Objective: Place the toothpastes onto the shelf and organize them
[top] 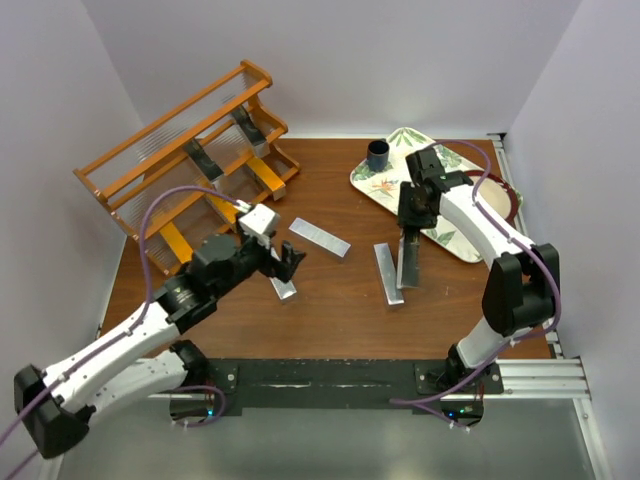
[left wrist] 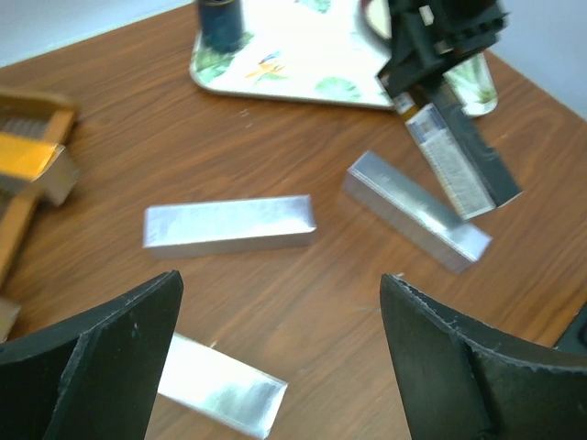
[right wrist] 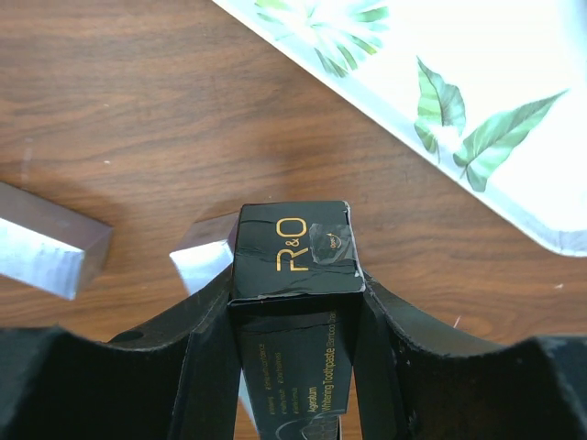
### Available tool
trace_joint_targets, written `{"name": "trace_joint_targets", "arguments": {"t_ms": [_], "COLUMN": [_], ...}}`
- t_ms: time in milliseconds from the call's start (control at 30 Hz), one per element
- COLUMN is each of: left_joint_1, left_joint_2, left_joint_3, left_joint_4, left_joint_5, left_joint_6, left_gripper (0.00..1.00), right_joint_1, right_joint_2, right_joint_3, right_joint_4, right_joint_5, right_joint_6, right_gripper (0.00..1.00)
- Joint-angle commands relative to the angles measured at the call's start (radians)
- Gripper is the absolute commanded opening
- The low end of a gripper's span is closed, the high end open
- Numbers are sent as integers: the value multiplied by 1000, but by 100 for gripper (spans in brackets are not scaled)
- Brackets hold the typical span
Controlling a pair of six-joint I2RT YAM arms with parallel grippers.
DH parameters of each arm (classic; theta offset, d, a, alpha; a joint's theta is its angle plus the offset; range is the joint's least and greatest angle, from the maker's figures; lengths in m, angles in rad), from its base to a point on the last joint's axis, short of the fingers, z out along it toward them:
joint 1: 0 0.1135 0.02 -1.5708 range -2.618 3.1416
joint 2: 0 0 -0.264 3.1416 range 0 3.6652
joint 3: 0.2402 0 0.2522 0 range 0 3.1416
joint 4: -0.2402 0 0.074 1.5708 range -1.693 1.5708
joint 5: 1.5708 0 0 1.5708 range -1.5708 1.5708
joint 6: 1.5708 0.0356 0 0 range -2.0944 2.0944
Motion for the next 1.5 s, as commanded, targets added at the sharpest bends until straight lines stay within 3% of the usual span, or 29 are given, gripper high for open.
{"name": "trace_joint_targets", "arguments": {"t_ms": [0, 167, 500, 800, 1000, 1200, 1467], "left_joint_1": [-190, -385, -566, -634, -677, -691, -720], "left_joint_2": [124, 295, 632, 875, 1053, 1116, 1174], "left_joint_3": [90, 127, 303, 545, 717, 797, 837], "left_joint_4": [152, 329, 475, 292, 43, -57, -97], "left_joint_5": [-245, -425, -615, -773, -969, -1088, -1167], "left_joint_6": [-10, 50, 160, 133, 119, 107, 127], "left_gripper": [95, 98, 100, 100, 100, 100, 82], "right_joint_1": [-4, -4, -6, -6, -6, -7, -7], "right_joint_2": [-73, -112, -144, -121, -112, -110, -106], "right_joint_3": [-9, -14, 14, 11, 5, -9, -11], "right_joint_4": [-8, -25, -54, -40, -22, -4, 4], "right_joint_5": [-39, -96, -216, -317, -361, -384, -391], "right_joint_6": [98, 146, 230, 270, 284, 285, 287], "right_gripper": [21, 21, 22, 22, 22, 22, 22]}}
